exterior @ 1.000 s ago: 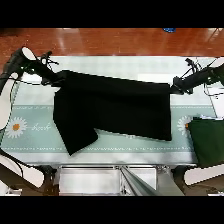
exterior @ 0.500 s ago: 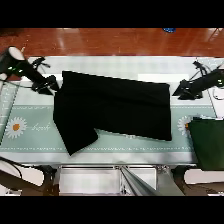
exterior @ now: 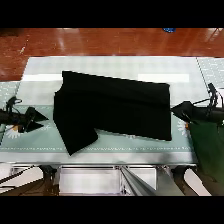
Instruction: Fold the shirts.
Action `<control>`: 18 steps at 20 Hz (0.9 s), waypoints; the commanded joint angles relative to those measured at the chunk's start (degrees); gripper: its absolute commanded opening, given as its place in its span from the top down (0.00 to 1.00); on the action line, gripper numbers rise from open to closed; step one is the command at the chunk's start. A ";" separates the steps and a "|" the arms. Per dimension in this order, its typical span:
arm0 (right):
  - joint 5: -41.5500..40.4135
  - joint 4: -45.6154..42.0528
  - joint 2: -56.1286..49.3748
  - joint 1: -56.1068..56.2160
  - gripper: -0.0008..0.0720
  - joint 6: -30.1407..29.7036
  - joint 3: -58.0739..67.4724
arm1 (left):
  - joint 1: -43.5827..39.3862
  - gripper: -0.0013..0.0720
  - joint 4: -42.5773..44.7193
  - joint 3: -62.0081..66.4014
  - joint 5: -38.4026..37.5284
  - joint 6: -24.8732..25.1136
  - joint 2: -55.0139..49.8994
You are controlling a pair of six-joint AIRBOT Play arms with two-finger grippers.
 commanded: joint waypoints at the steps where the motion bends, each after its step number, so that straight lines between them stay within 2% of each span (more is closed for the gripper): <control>1: -1.25 6.25 3.74 -0.26 0.42 -1.31 -4.48 | 1.57 0.30 -5.99 -7.87 5.44 4.50 1.55; 5: -1.20 10.93 3.74 -2.54 0.42 -1.29 -3.54 | -6.34 0.30 -6.40 -8.59 9.70 5.35 0.39; 8: -0.04 8.35 3.74 -10.43 0.42 -0.13 -0.48 | -13.05 0.30 -6.03 -8.57 10.38 5.66 -2.60; 12: 6.69 -6.91 3.74 -22.77 0.42 4.61 0.46 | -18.43 0.30 -3.41 -8.57 8.20 6.25 -4.13; 15: 12.35 -22.16 3.74 -24.15 0.42 7.54 0.17 | -18.43 0.30 -2.95 -8.31 5.75 6.08 -4.11; 17: 12.15 -22.51 3.74 -23.08 0.42 9.18 -1.88 | -18.43 0.30 -2.16 -8.33 5.53 5.53 -4.11; 18: 12.48 -21.84 3.74 -22.16 0.42 9.16 -3.39 | -18.43 0.34 -1.92 -8.33 5.51 5.14 -4.11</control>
